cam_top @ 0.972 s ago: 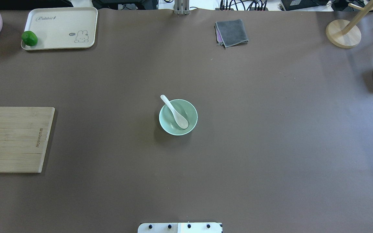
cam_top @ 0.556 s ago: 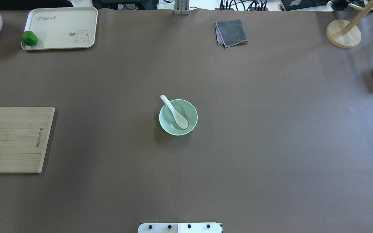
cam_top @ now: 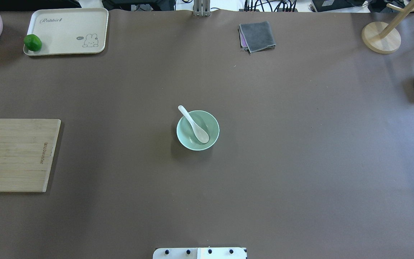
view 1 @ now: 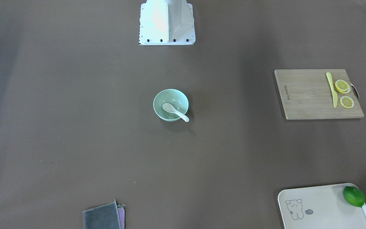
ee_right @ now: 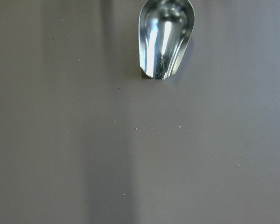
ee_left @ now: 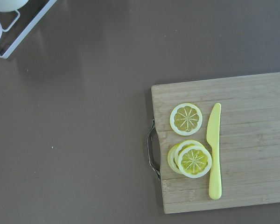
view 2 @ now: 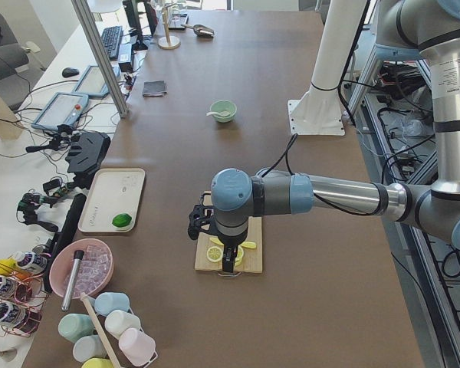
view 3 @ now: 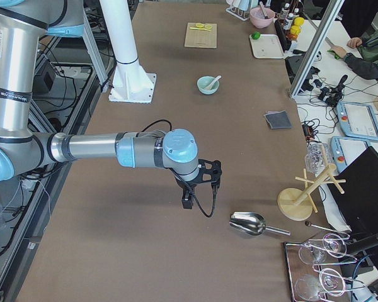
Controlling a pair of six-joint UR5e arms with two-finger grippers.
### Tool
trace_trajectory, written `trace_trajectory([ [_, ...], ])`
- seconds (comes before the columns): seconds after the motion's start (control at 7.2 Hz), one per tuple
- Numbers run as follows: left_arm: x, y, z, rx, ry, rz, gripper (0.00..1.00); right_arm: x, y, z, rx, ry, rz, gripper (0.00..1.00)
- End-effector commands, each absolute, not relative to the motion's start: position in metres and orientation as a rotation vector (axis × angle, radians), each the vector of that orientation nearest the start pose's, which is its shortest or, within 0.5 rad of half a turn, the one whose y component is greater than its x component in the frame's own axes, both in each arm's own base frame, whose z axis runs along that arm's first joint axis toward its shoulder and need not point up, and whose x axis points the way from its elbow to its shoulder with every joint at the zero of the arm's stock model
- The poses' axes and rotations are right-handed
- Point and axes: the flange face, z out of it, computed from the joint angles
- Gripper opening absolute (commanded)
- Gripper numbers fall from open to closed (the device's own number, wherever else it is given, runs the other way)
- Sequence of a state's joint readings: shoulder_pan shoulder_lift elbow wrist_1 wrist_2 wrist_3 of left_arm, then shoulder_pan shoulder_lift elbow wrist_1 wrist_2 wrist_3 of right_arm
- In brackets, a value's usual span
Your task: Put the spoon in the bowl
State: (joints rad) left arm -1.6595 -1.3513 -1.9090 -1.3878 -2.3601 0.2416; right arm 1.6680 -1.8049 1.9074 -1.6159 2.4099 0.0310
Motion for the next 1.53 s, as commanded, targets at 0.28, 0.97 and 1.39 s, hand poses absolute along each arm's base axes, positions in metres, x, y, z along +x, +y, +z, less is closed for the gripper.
trace_trajectory([
  [0.28,-0.0976,-0.3830,0.6022,0.095,0.786,0.135,0.98,0.0961,-0.3851,0.6004,0.071,-0.839,0.100,1.00],
  [0.97,-0.0975,-0.3828,0.6014,0.101,0.785,0.137,0.98,0.0945,-0.3792,0.6060,0.057,-0.846,0.103,1.00],
  [1.39,-0.0975,-0.3828,0.6007,0.102,0.785,0.138,0.98,0.0940,-0.3794,0.6053,0.058,-0.846,0.101,1.00],
])
